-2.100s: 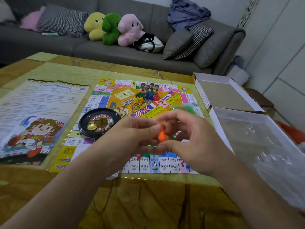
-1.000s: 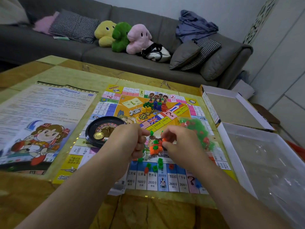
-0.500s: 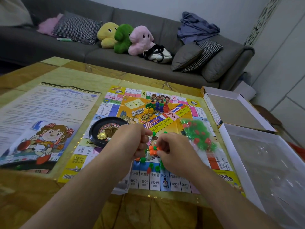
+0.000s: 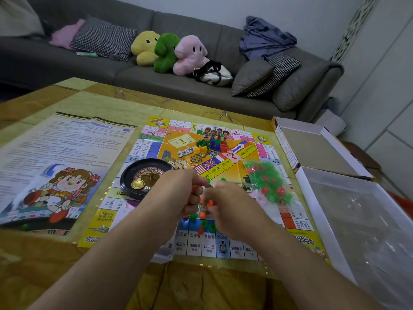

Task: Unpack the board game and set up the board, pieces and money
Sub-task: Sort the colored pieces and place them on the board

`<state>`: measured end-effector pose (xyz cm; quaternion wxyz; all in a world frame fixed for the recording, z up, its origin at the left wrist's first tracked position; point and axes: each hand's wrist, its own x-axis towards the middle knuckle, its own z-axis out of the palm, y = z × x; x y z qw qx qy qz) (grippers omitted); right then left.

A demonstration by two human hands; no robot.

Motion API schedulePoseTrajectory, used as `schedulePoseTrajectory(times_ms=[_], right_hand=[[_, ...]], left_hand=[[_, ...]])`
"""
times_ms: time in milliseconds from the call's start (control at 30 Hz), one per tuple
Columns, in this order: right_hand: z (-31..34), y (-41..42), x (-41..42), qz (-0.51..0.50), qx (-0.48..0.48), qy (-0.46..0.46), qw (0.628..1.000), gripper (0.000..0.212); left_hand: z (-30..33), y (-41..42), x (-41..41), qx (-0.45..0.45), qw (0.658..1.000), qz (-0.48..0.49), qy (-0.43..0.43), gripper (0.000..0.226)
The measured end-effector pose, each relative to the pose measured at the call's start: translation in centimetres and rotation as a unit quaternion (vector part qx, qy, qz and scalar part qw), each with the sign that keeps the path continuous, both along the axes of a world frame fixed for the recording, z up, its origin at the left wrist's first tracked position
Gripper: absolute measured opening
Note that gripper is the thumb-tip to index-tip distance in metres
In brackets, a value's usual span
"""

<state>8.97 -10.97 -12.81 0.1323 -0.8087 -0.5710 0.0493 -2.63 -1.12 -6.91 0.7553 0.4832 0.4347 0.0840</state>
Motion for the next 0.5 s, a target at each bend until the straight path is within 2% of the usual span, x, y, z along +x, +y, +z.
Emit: schedulePoseTrajectory(times_ms=[67, 133, 200, 300, 400, 500], right_hand=[[-0.2, -0.3, 0.4, -0.010, 0.013, 0.007, 1.000, 0.014], [-0.3, -0.7, 0.8, -0.020, 0.023, 0.017, 0.999, 0.017], [-0.3, -1.2, 1.1, -0.013, 0.036, 0.028, 0.999, 0.020], [0.3, -2.3, 1.5, -0.018, 0.086, 0.052, 0.995, 0.020], [1.6, -3.6, 1.6, -0.067, 0.151, 0.163, 0.973, 0.023], [2.3, -5.2, 1.5, -0.089, 0.183, 0.246, 0.948, 0.024]], left_hand=[[0.1, 0.0, 0.1, -0.013, 1.000, -0.003, -0.005, 0.017], [0.2, -0.2, 0.3, -0.005, 1.000, -0.007, -0.005, 0.027], [0.2, -0.6, 0.1, 0.020, 1.000, -0.015, -0.004, 0.034], [-0.2, -0.8, -0.6, 0.094, 0.994, -0.043, -0.025, 0.034], [-0.8, -1.3, -1.8, 0.139, 0.983, -0.095, -0.071, 0.028], [-1.2, -1.7, -1.7, 0.177, 0.975, -0.112, -0.074, 0.025]])
